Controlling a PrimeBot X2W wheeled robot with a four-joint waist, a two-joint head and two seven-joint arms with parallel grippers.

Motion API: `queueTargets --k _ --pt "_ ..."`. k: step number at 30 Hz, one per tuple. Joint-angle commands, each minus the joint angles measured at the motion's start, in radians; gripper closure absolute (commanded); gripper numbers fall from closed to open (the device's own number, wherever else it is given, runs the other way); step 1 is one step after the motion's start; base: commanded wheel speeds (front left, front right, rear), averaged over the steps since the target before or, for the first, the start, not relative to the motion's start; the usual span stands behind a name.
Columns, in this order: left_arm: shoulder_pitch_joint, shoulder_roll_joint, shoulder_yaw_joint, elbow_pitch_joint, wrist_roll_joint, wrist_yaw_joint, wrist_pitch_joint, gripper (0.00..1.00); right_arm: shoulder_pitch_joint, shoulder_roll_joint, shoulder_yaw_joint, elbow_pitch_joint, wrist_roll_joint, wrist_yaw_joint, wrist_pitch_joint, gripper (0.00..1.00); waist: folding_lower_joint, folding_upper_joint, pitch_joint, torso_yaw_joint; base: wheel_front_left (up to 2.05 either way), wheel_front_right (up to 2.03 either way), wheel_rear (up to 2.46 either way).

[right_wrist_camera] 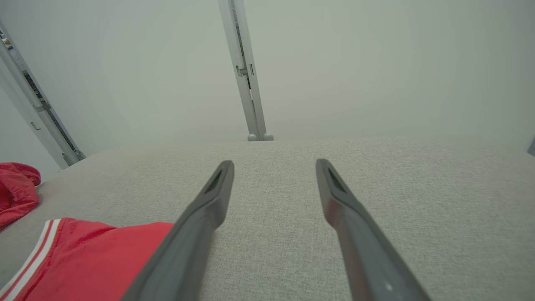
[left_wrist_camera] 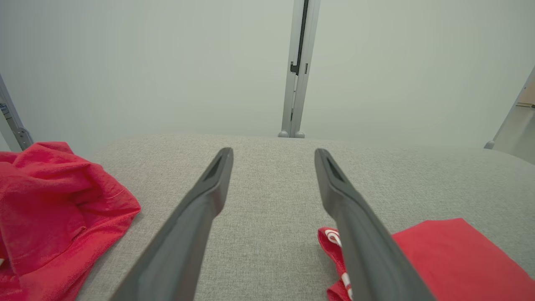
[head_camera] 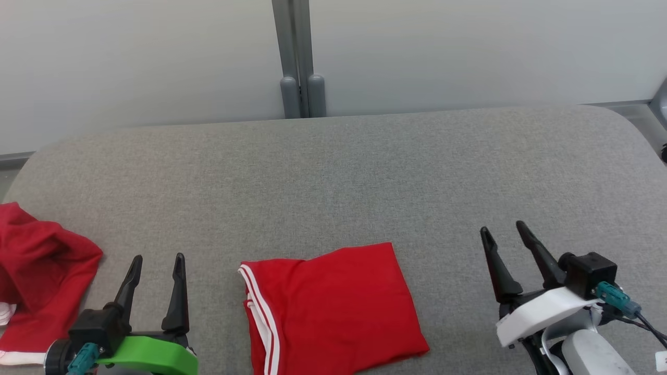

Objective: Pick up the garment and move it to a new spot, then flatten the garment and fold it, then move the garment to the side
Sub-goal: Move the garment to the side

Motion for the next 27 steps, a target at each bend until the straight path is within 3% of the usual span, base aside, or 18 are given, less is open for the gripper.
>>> queueTargets --k 1,5,11,18,27 --pt "0.007 -0.001 0.002 0.004 0.005 -0.004 -0.003 0.00 -0.026 0.003 0.020 0.009 0.022 0.000 0.001 0.00 0.0000 -0.0001 0.000 0.009 0.00 0.00 0.00" --pt "0.001 -0.004 -0.007 0.017 0.004 -0.009 -0.003 0.00 -0.078 0.013 0.088 0.051 0.077 0.000 0.090 0.00 0.0000 -0.0001 -0.002 0.037 0.00 0.00 0.00" --pt "-0.014 -0.002 -0.022 0.029 0.003 -0.012 0.000 0.00 -0.165 0.040 0.147 0.134 0.116 0.000 0.307 0.00 0.0000 -0.0001 -0.005 0.096 0.00 0.00 0.00" --pt "-0.034 -0.007 -0.040 0.047 -0.004 -0.018 0.001 0.00 -0.200 0.083 0.119 0.265 0.130 0.000 0.578 0.00 0.0000 -0.0001 0.000 0.164 0.00 0.00 0.00" --pt "-0.052 -0.014 -0.048 0.058 -0.012 -0.020 -0.002 0.00 -0.176 0.124 0.017 0.379 0.075 0.000 0.721 0.00 0.0000 -0.0001 0.027 0.215 0.00 0.00 0.00"
